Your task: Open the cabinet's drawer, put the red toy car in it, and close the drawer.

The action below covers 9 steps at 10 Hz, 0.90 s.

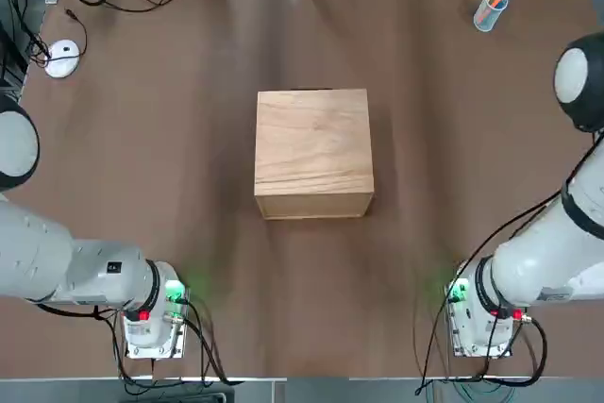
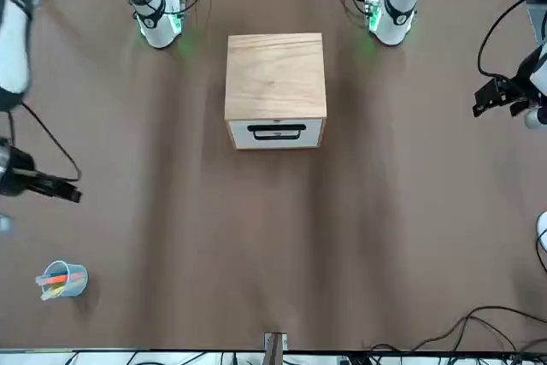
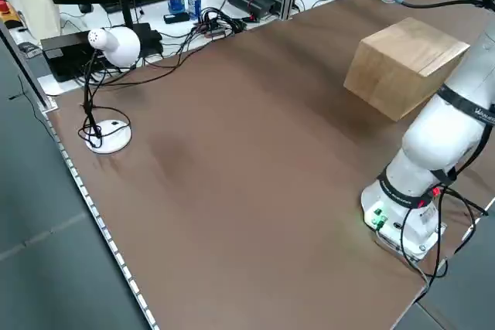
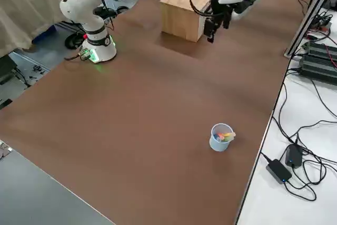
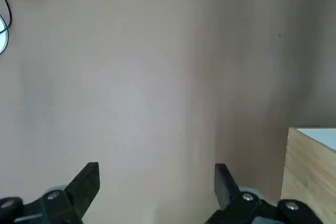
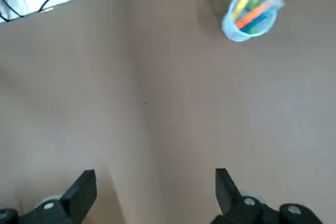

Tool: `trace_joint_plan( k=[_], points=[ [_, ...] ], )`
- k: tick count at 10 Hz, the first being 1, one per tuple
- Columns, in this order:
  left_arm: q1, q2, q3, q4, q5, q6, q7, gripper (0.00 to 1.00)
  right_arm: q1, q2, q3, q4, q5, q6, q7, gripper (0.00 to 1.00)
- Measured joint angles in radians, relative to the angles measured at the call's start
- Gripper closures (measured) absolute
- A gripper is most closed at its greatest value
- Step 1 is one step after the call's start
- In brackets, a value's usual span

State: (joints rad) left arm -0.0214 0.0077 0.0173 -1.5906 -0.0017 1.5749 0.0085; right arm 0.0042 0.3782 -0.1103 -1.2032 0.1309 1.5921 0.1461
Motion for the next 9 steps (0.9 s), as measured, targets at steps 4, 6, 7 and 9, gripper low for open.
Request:
trace_joint_plan(
  k=[4, 6, 7, 9],
  points=[
    [0.000, 0.001, 0.000, 0.002, 0.000, 0.000, 0.000, 0.03, -0.007, -0.149, -0.013, -0.064, 0.000, -0.097, -0.114, 0.02],
    [-0.001, 0.001, 0.000, 0.002, 0.000, 0.000, 0.000, 0.03, 0.018, -0.224, -0.041, -0.123, 0.000, -0.131, -0.138, 0.05],
    [-0.001, 0.001, 0.000, 0.002, 0.000, 0.000, 0.000, 0.03, 0.024, -0.260, -0.045, -0.163, 0.000, -0.131, -0.142, 0.04],
    [-0.001, 0.002, 0.001, 0.002, 0.000, 0.000, 0.000, 0.03, 0.027, -0.287, -0.047, -0.200, 0.000, -0.128, -0.149, 0.00]
  ],
)
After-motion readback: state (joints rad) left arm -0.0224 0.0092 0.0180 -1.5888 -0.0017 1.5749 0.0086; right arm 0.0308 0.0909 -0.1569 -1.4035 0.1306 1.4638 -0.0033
